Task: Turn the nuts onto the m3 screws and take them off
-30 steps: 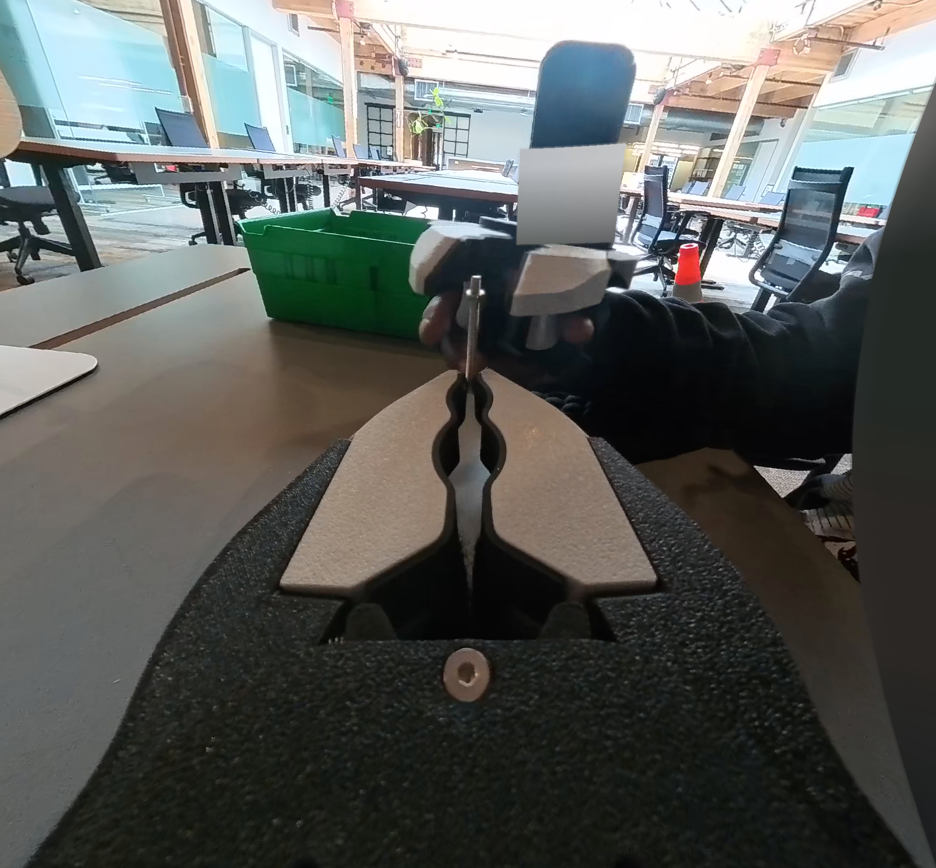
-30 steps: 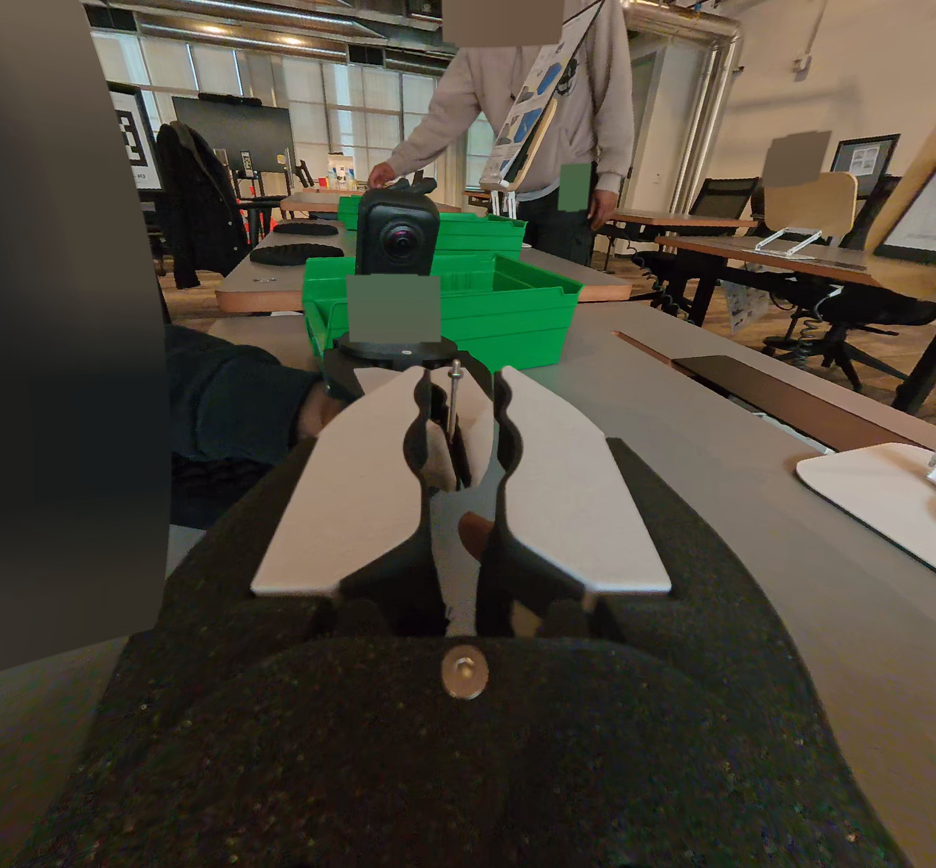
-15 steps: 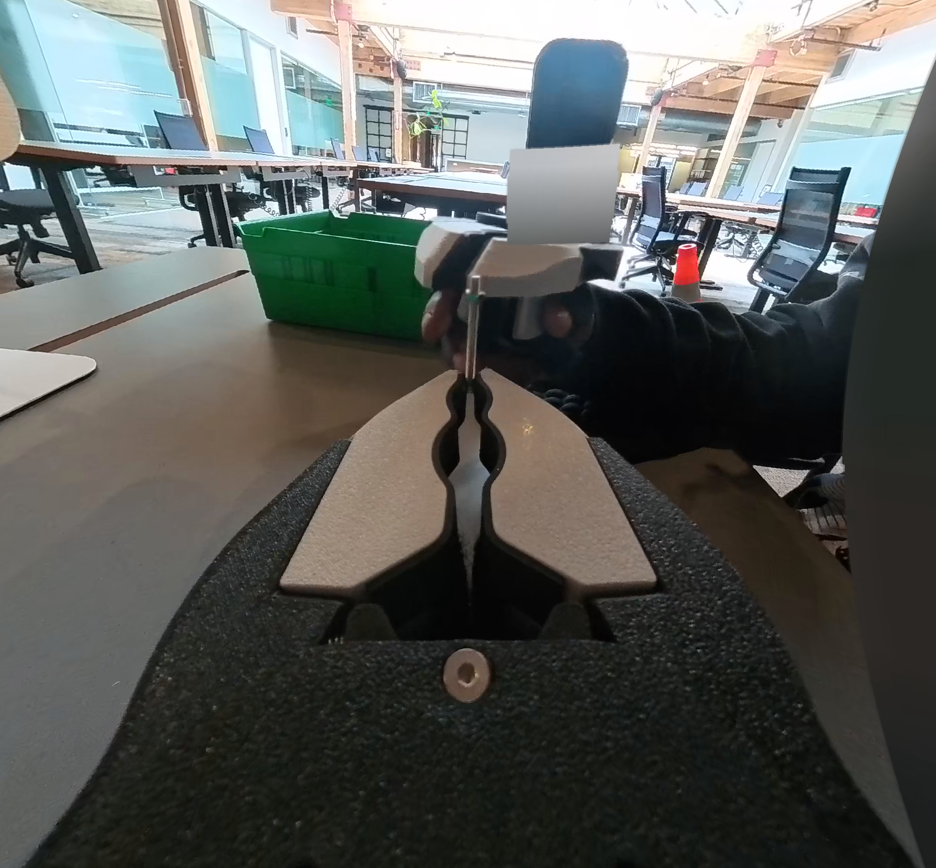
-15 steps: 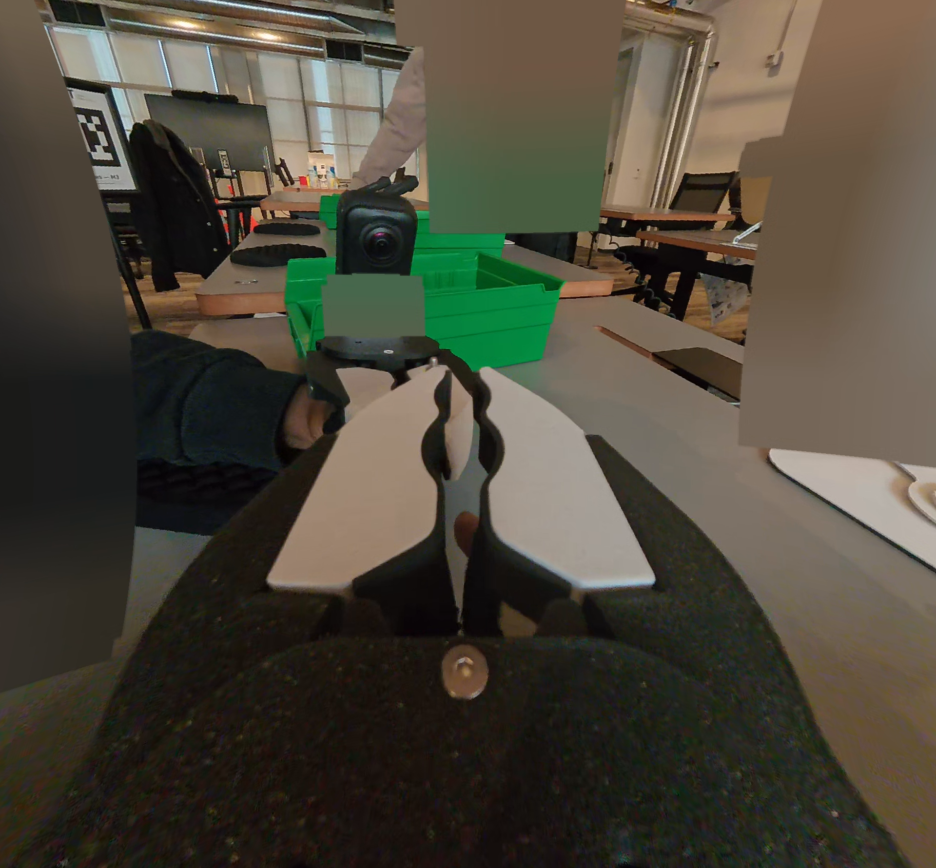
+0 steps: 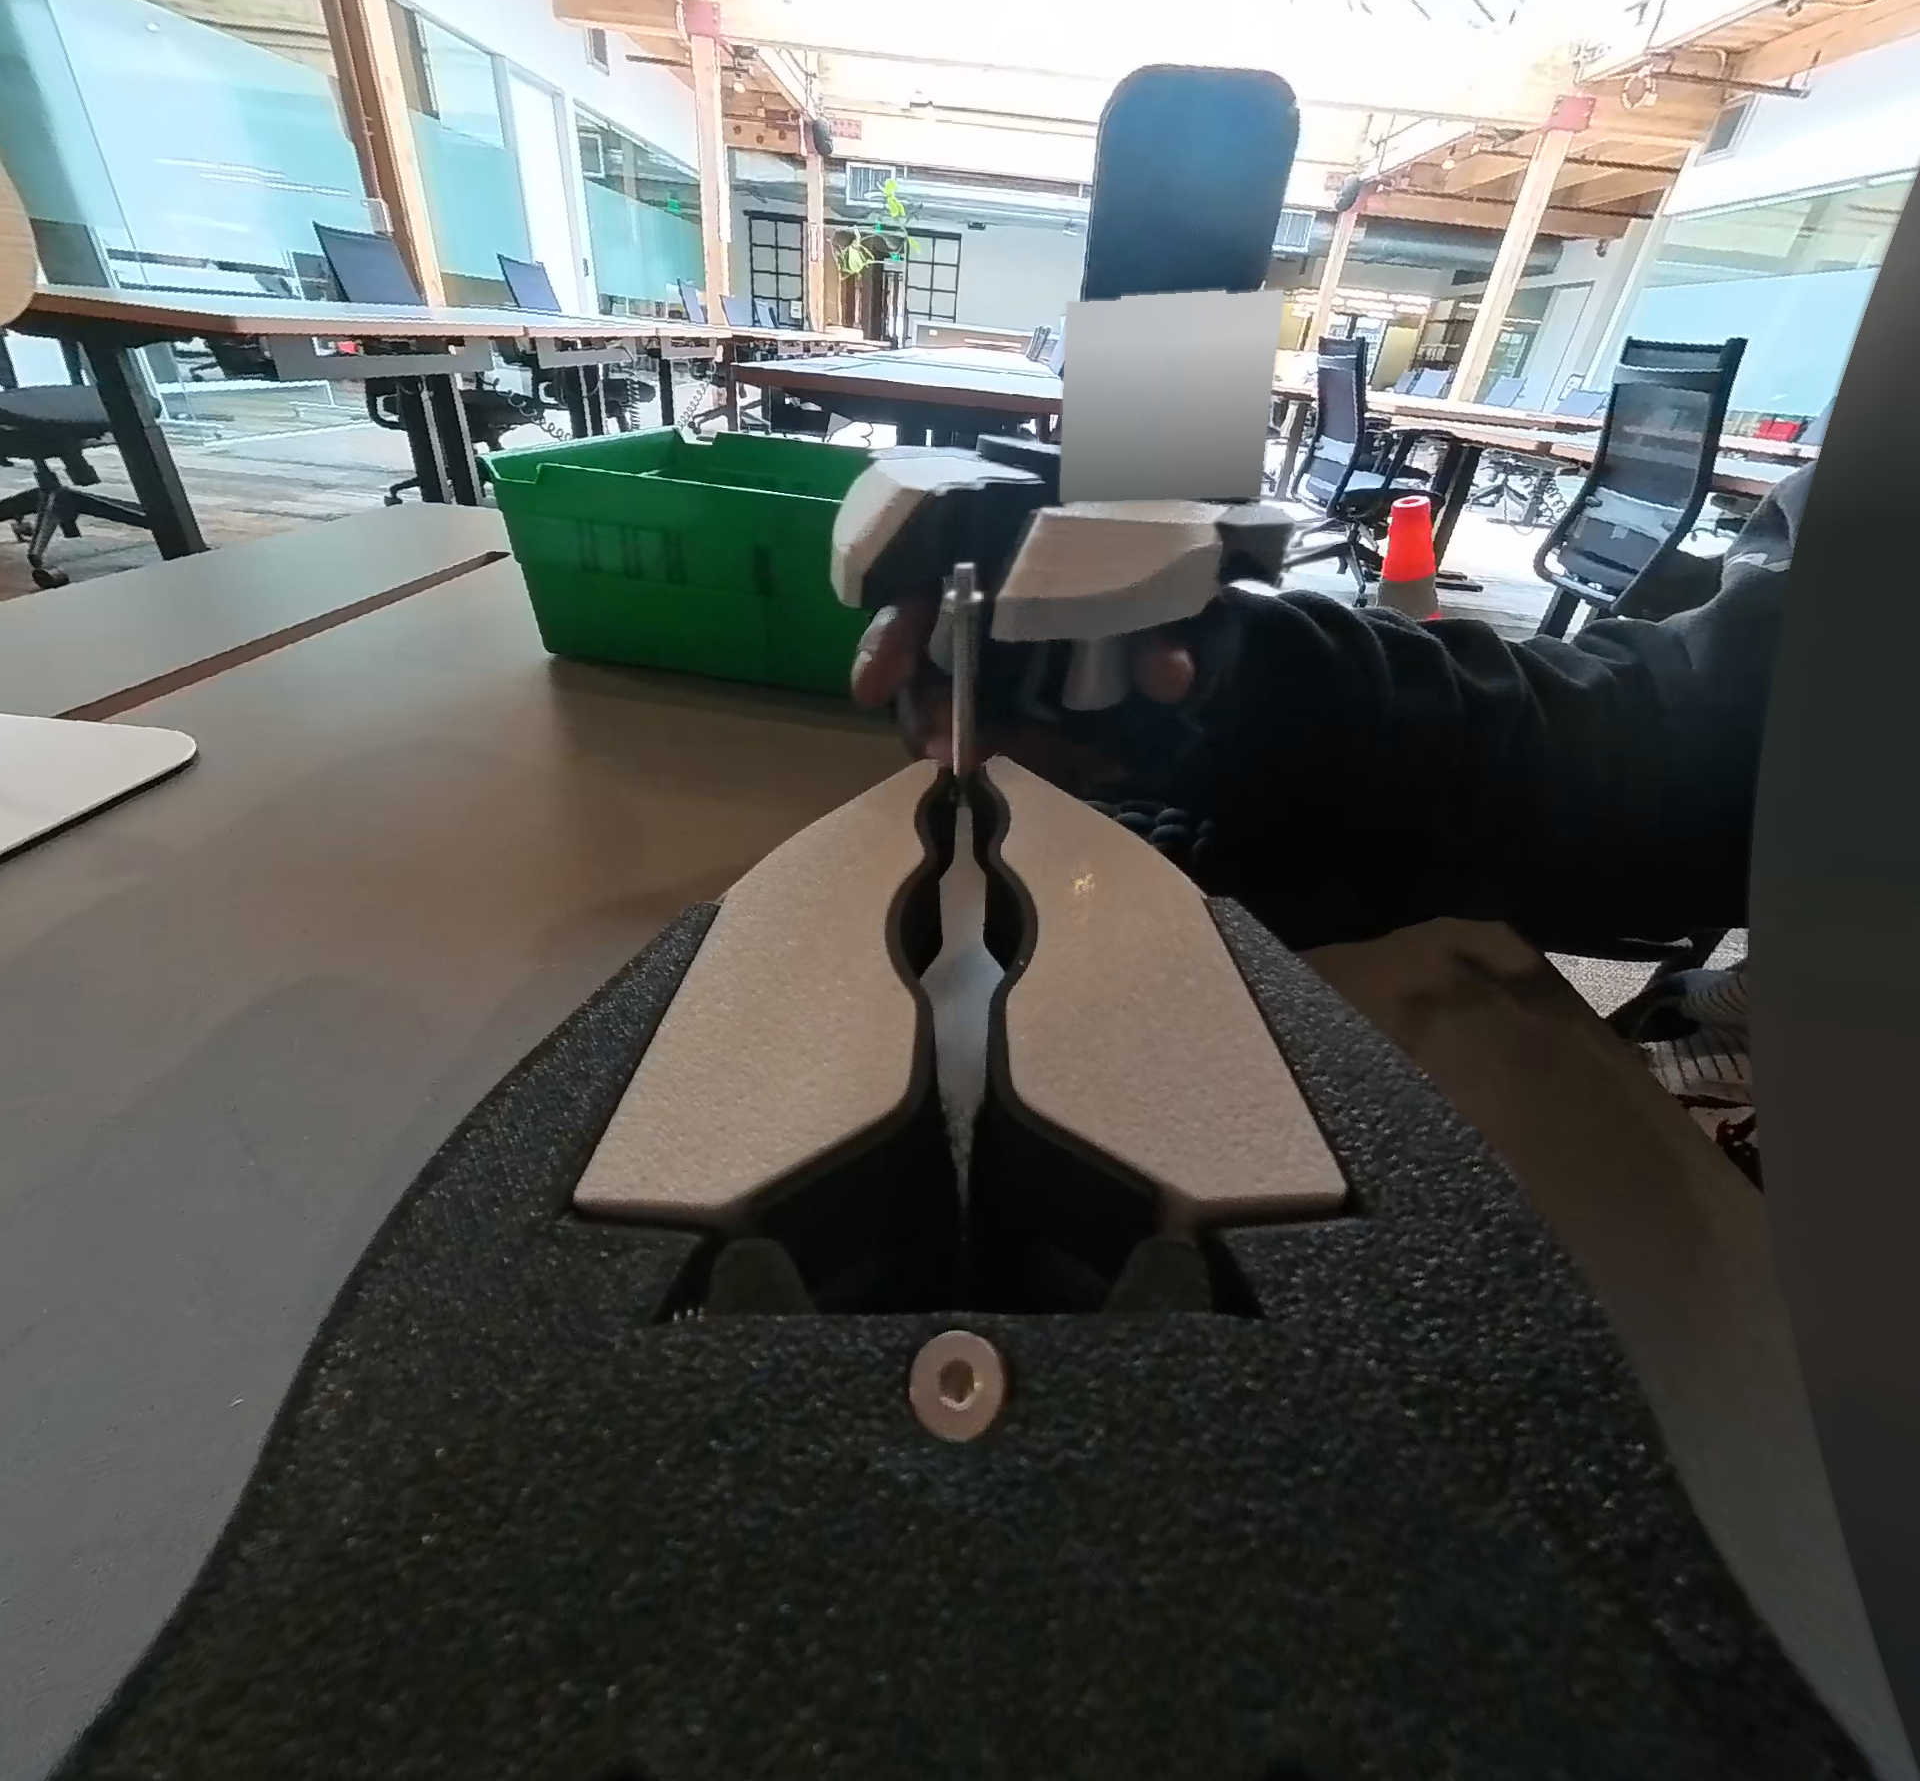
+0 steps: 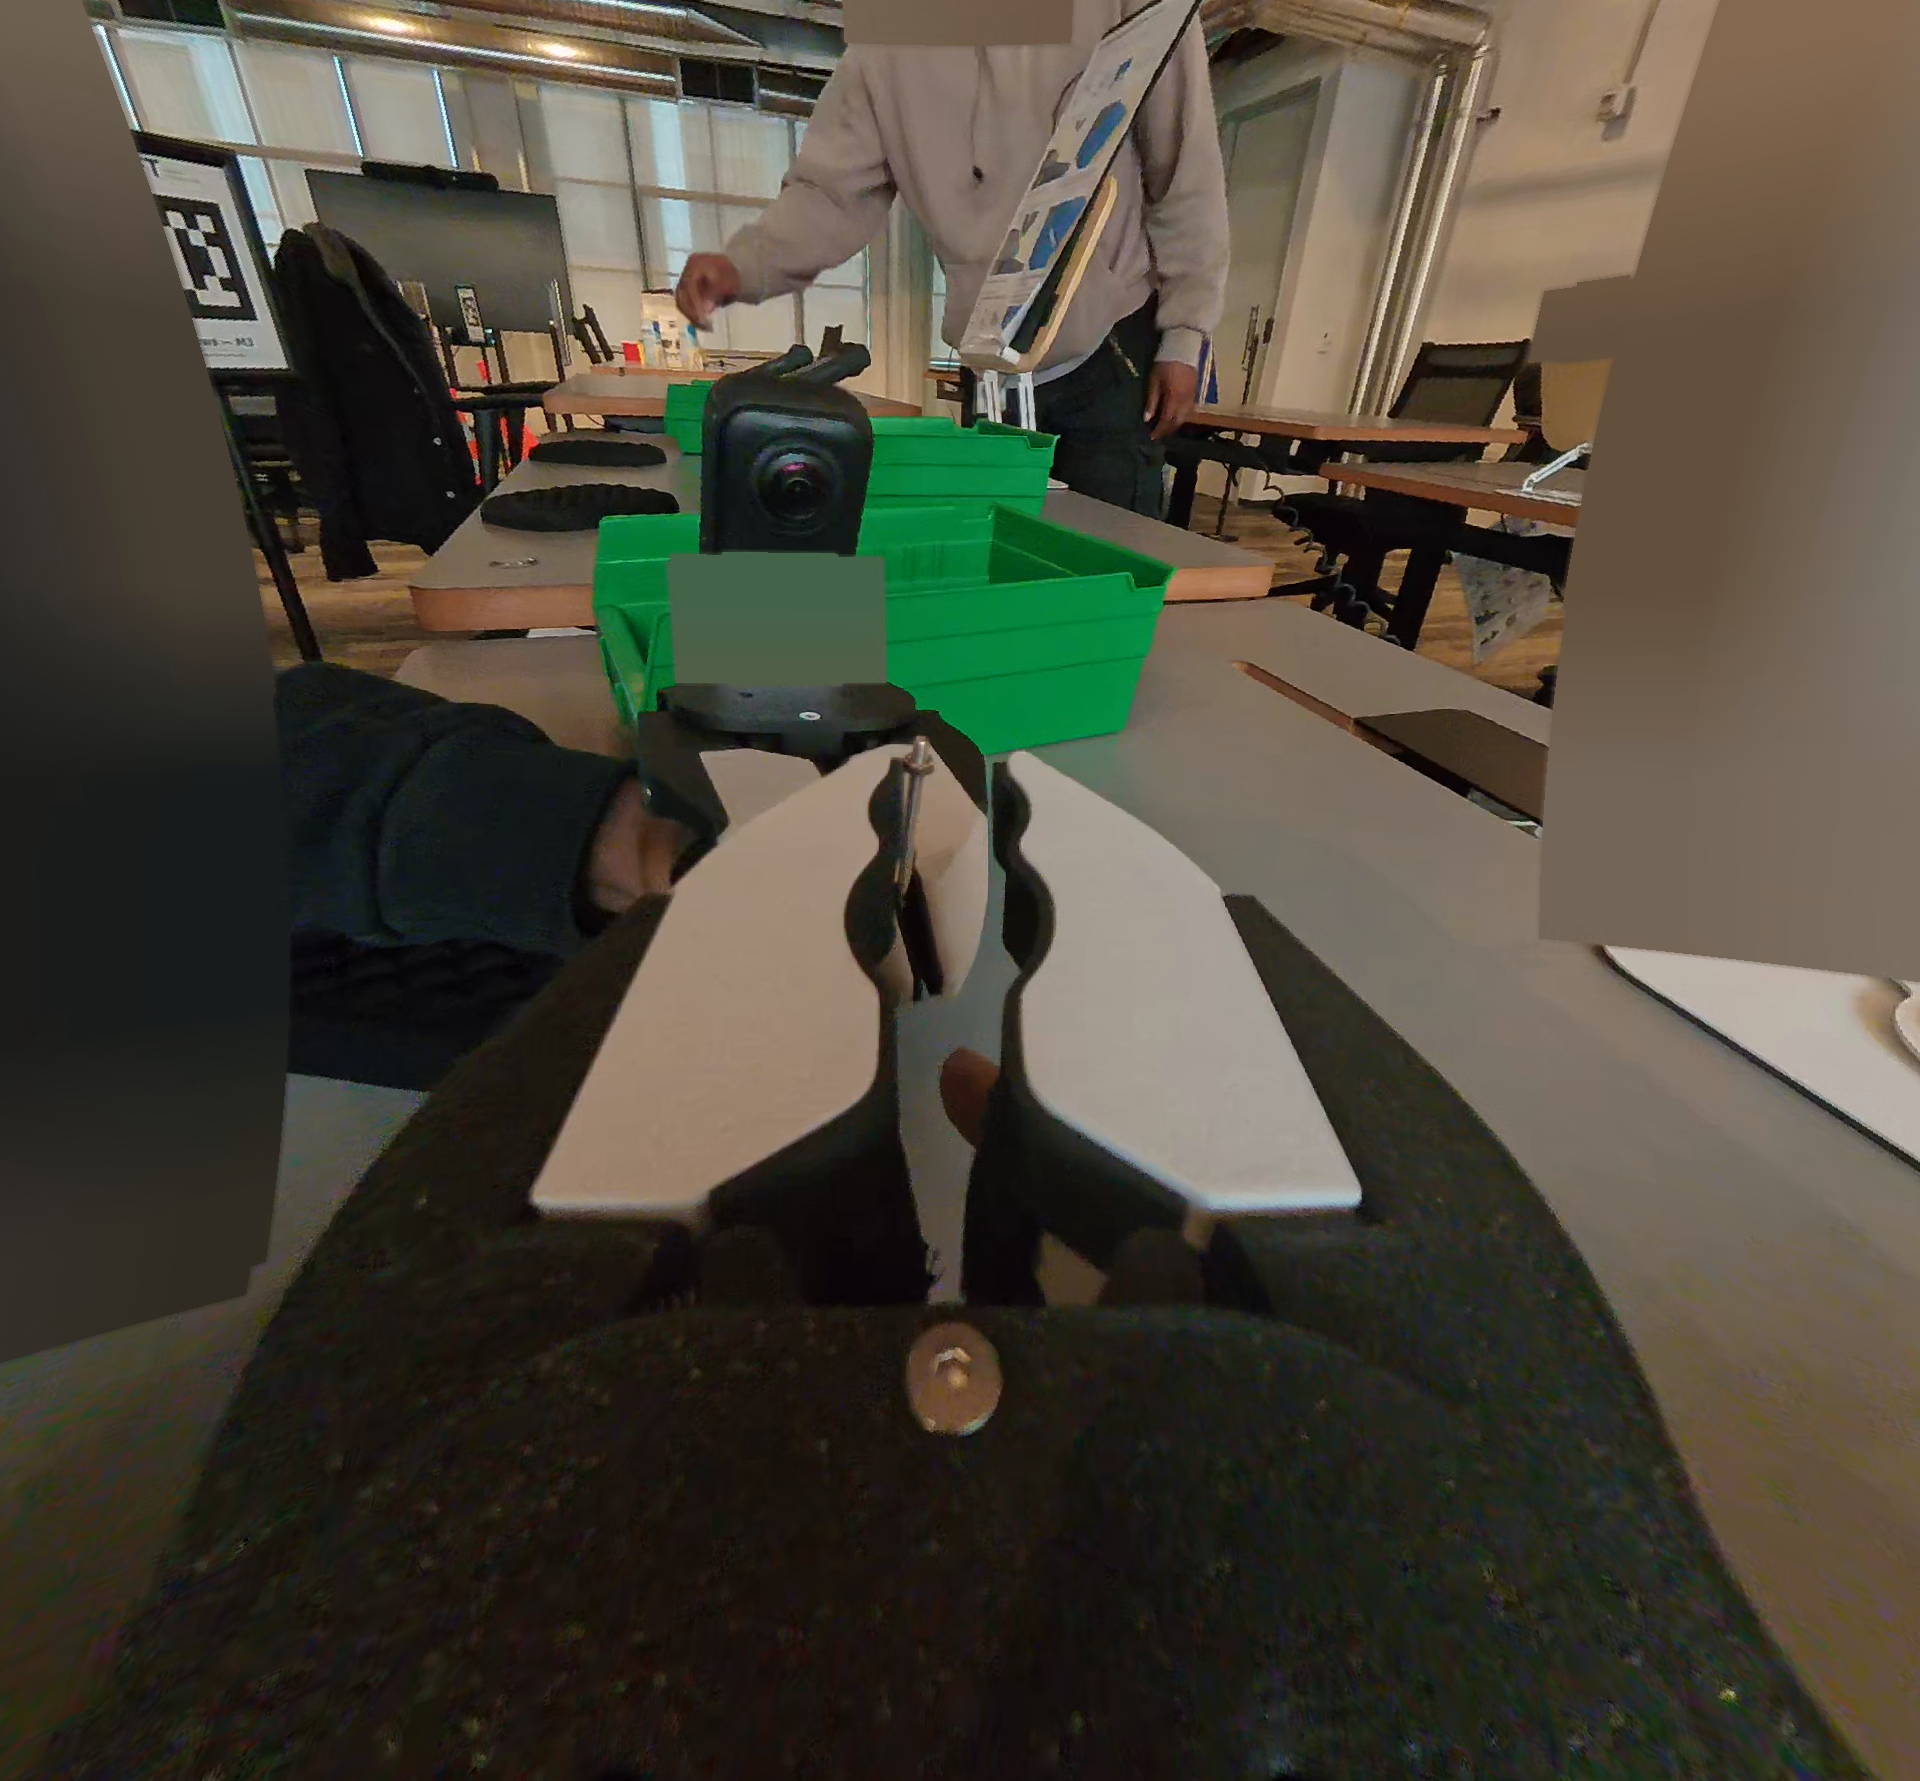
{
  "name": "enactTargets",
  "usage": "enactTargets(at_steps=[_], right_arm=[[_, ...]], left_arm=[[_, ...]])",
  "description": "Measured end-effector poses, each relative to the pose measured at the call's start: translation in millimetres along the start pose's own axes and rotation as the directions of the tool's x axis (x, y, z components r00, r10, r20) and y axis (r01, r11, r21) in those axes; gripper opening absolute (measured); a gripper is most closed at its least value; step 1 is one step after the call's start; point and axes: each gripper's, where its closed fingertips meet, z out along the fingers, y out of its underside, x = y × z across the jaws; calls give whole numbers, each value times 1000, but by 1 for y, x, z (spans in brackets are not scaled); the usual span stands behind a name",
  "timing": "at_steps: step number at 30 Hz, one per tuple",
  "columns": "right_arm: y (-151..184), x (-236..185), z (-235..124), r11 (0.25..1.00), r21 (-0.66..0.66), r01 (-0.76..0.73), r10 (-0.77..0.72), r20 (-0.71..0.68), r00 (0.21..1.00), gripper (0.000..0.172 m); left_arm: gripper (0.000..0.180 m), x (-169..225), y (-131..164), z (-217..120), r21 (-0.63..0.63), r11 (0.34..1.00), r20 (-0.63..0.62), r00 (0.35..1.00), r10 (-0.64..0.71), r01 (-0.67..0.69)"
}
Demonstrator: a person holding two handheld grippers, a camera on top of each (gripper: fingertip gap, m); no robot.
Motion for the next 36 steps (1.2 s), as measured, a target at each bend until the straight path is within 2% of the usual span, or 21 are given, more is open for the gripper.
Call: enactTargets(at_steps=[6,11,13,23,27,31,34,36], right_arm=[[-2,5,-6,1000,2,-5,5,-16,1000,7],[-4,-4,1,1000,22,10,-10,20,1000,28],[-2,-5,4,1000,8,17,-17,16,1000,30],[-3,6,-4,1000,-1,8,-8,-35,999,7],[-6,5,-6,1000,24,-1,2,-21,1000,8],[-3,-2,0,1000,13,9,-9,6,1000,23],[-1,-2,4,1000,-3,12,-12,-1,1000,22],[0,-2,3,1000,-9,14,-14,-5,1000,14]], left_arm=[[2,-1,-1,0,5,1000,5,1000,-3,3],[2,-1,0,0,2,1000,6,1000,-2,2],[2,-1,0,0,0,1000,5,1000,-1,1],[2,-1,-1,-1,9,1000,7,1000,-6,5],[2,-1,-1,-1,9,1000,8,1000,-6,5],[2,-1,0,0,3,1000,8,1000,-2,2],[2,-1,0,0,0,1000,5,1000,0,0],[2,-1,0,0,3,1000,6,1000,-2,2]])
